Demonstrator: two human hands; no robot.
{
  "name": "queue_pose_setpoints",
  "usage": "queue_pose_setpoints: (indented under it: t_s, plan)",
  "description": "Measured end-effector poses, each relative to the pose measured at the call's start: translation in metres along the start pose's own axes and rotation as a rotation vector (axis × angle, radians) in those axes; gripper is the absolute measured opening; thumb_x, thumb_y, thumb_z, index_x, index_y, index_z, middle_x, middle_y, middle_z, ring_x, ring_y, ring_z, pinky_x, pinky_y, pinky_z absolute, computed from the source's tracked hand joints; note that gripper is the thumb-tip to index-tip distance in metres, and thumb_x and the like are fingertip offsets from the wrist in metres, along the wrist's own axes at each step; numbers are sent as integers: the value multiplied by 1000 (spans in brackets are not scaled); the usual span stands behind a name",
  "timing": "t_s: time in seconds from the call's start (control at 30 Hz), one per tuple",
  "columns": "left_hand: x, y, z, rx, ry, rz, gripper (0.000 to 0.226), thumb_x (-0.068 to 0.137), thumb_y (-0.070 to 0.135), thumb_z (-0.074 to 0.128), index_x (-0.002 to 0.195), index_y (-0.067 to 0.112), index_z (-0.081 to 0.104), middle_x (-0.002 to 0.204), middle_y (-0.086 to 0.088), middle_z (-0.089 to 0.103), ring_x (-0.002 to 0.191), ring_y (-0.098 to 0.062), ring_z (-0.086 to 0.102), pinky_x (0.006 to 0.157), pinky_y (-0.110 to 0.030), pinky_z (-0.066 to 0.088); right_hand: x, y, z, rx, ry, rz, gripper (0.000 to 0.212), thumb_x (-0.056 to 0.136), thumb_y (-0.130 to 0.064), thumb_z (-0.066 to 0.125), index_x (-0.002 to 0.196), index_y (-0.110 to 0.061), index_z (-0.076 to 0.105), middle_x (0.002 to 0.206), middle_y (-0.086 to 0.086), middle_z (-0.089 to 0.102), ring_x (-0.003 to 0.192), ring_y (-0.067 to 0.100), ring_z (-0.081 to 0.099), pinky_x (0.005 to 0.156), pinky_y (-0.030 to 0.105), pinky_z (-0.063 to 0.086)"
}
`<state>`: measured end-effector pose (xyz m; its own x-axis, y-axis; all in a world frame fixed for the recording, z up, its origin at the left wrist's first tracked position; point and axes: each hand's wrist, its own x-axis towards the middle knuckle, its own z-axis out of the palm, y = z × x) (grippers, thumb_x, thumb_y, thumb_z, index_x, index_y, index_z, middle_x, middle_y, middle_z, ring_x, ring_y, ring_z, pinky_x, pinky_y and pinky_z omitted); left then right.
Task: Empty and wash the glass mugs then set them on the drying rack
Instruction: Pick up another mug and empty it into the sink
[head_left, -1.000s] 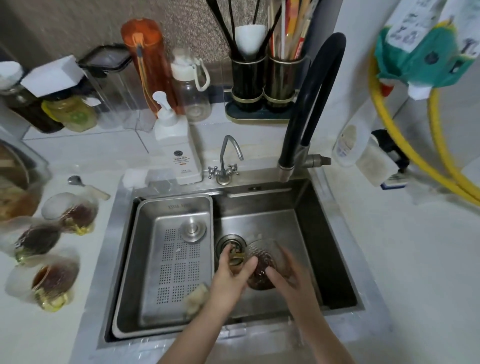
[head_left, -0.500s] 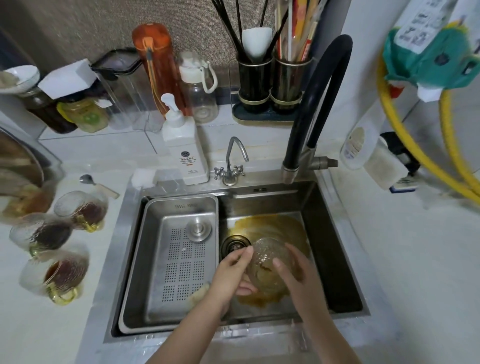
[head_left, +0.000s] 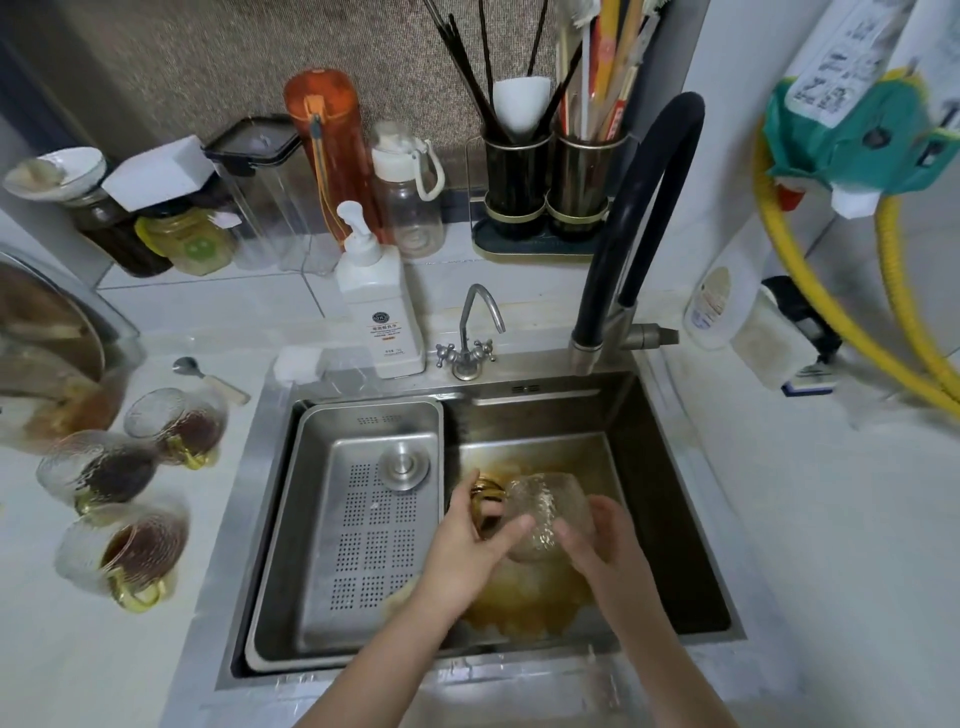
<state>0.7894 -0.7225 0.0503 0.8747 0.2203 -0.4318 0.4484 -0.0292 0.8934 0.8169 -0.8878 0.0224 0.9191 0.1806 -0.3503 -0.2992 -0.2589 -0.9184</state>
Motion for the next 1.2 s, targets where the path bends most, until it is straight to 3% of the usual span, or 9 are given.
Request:
queue_pose_setpoints:
  t_s: [0.13, 0.23, 0.47, 0.6, 0.7, 0.77, 0.97, 1.1, 1.2]
  plan:
    - [-1, 14, 0, 62, 12, 71, 18, 88, 32, 61, 103, 22, 56, 99, 2, 66, 92, -12, 66, 76, -37, 59, 10, 1, -6, -125, -55, -39, 102, 53, -69, 77, 139, -37, 32, 136, -6, 44, 124, 14, 49, 101, 43, 47]
    - [1, 28, -2, 7, -4, 76, 8, 92, 21, 57, 96, 16, 61, 88, 0, 64, 87, -11, 64, 65, -28, 58, 12, -7, -15, -128, -33, -121, 106, 52, -56, 77, 142, -36, 24, 136, -10, 33, 128, 8, 39, 106, 37, 41]
    - [10, 52, 8, -156, 40, 56, 3, 84, 10, 67, 87, 12, 68, 75, 5, 70, 75, -5, 67, 71, -24, 55, 36, -26, -38, -108, -96, -343, 95, 59, -43, 80, 137, -37, 27, 136, -12, 39, 124, 8, 46, 99, 32, 47]
    - [16, 55, 9, -67, 132, 156, 4, 85, 10, 66, 88, 13, 66, 77, 4, 70, 76, -7, 65, 77, -25, 52, 49, -44, -63, 3, -181, -288, 57, 76, -41, 68, 128, -26, 50, 120, -15, 62, 113, 7, 59, 91, 24, 52]
    - [23, 53, 8, -26, 136, 173, 3, 87, 12, 64, 89, 14, 63, 84, -2, 68, 81, -14, 64, 84, -37, 53, 78, -46, -82, -31, -10, -190, 36, 85, -51, 58, 113, -30, 62, 111, -7, 68, 107, 14, 64, 98, 43, 50]
    - [27, 55, 12, -39, 119, 162, 2, 89, 12, 61, 91, 12, 61, 88, -4, 68, 81, -13, 66, 86, -37, 56, 104, -52, -91, -57, 114, -137, 23, 91, -35, 58, 110, -24, 60, 106, -1, 67, 101, 18, 64, 97, 46, 50]
    - [33, 57, 20, -49, 146, 172, 2, 88, 15, 62, 90, 14, 61, 83, 2, 68, 83, -15, 67, 88, -42, 54, 182, -66, -110, -122, 324, 26, 47, 91, -31, 60, 130, -9, 46, 116, 9, 59, 107, 29, 58, 97, 46, 47]
    - [36, 54, 19, -83, 192, 177, 5, 86, 12, 63, 89, 9, 61, 83, -3, 67, 80, -14, 66, 85, -43, 56, 206, -69, -113, -211, 343, -19, 20, 93, -22, 53, 101, -5, 60, 85, 4, 60, 84, 23, 55, 72, 29, 39]
    - [38, 56, 20, -95, 203, 187, 3, 86, 10, 63, 88, 7, 61, 84, -4, 66, 78, -9, 65, 83, -37, 57, 216, -69, -114, -180, 370, -73, 21, 90, -21, 48, 72, -13, 57, 74, 5, 59, 82, 34, 60, 79, 42, 49]
